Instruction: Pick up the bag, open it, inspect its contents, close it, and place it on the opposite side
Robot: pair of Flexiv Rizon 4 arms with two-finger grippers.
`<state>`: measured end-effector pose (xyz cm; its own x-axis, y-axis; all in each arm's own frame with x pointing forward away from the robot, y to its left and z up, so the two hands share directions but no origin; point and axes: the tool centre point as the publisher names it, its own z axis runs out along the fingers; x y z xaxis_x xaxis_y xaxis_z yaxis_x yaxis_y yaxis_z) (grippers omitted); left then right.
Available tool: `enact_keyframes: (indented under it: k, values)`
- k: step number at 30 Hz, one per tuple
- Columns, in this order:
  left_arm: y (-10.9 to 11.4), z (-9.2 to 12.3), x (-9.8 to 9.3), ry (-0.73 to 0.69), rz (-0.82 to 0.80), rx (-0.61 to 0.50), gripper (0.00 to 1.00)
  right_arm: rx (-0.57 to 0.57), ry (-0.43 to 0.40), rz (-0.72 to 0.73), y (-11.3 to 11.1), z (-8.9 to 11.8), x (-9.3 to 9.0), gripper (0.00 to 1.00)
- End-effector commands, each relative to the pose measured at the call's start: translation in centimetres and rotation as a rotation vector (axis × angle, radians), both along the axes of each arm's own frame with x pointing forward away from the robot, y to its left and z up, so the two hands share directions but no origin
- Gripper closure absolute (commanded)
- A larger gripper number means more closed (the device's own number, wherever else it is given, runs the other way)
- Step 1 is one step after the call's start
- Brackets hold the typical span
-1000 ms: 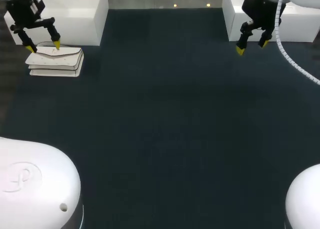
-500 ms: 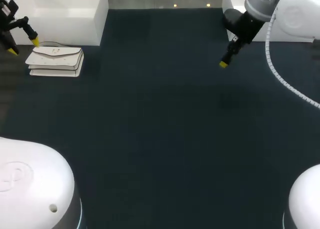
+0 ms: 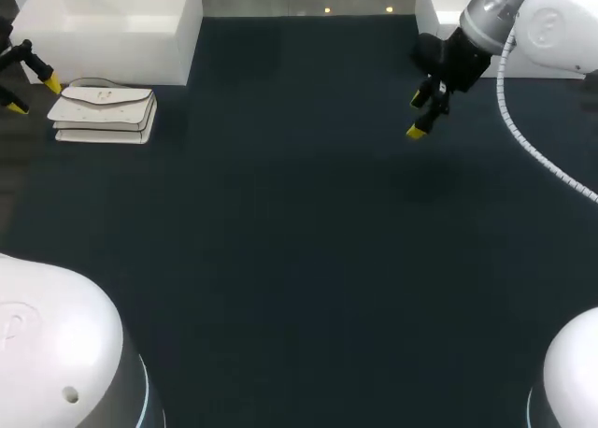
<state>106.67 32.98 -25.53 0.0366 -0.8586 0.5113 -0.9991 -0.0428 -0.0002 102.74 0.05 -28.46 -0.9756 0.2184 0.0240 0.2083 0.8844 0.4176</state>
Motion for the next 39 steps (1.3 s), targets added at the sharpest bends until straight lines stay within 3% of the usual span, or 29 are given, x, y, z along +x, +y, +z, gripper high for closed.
enact_keyframes:
  k: [1,8,12,26,31,39]
  values:
    - [1.0,-0.8,1.3,0.007,-0.007,-0.179,0.0,0.013,0.016,0.047,0.6,-0.8,1.0,0.0]
    - [1.9,-1.8,2.4,-0.006,-0.004,-0.239,0.0,0.049,-0.023,0.075,1.2,-1.6,1.4,0.0]
    - [2.4,-2.2,2.9,-0.034,-0.025,-0.261,0.0,0.053,-0.003,0.081,1.2,-2.0,1.5,0.0]
    - [2.4,-2.2,2.9,-0.034,-0.025,-0.261,0.0,0.052,-0.022,0.11,1.5,-2.0,1.5,0.0]
    - [3.4,-3.0,4.6,-0.049,-0.016,-0.34,0.0,0.069,-0.082,0.162,2.9,-3.0,1.8,0.0]
    - [5.3,-3.6,7.3,-0.036,-0.014,-0.434,0.0,0.126,-0.101,0.202,3.8,-4.8,2.7,0.0]
